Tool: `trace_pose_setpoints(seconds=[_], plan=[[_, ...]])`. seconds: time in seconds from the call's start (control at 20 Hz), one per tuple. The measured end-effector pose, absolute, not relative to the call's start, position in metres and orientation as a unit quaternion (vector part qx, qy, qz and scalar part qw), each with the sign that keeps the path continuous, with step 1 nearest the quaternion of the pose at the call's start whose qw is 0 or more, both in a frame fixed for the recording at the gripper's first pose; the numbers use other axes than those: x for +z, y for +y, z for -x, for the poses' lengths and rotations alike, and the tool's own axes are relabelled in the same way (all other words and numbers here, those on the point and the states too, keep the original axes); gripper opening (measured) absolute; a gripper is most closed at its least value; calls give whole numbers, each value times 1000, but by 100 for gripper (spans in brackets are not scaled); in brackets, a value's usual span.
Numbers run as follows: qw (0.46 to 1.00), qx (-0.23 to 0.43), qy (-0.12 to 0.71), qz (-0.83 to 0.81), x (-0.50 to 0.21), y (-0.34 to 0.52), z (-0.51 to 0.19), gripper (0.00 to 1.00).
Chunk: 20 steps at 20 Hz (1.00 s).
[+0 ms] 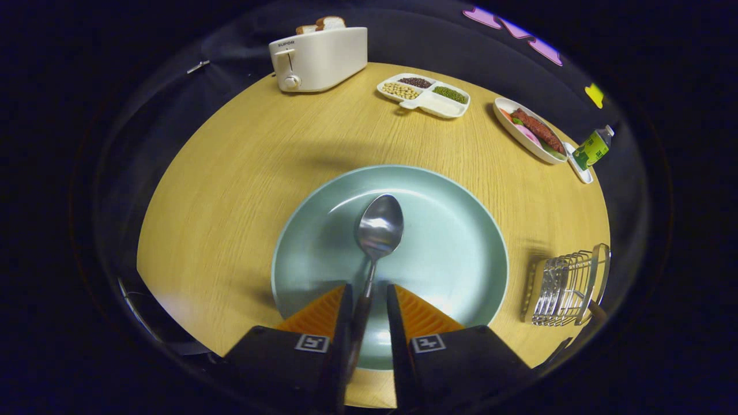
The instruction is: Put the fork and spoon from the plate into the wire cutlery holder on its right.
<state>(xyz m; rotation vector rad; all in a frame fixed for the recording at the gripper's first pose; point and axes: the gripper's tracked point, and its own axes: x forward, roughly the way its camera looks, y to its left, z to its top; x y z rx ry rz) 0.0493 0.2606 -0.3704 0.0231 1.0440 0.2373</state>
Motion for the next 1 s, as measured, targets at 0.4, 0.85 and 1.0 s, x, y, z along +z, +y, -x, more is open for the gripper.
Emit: trace_pose_setpoints(seconds=[0.4, 0.85, 1.0], plan=[[850, 158, 500, -56, -344, 254, -39, 8], [846, 231, 473, -82, -236, 130, -10, 8], [836, 212, 504, -37, -231, 56, -1, 8]])
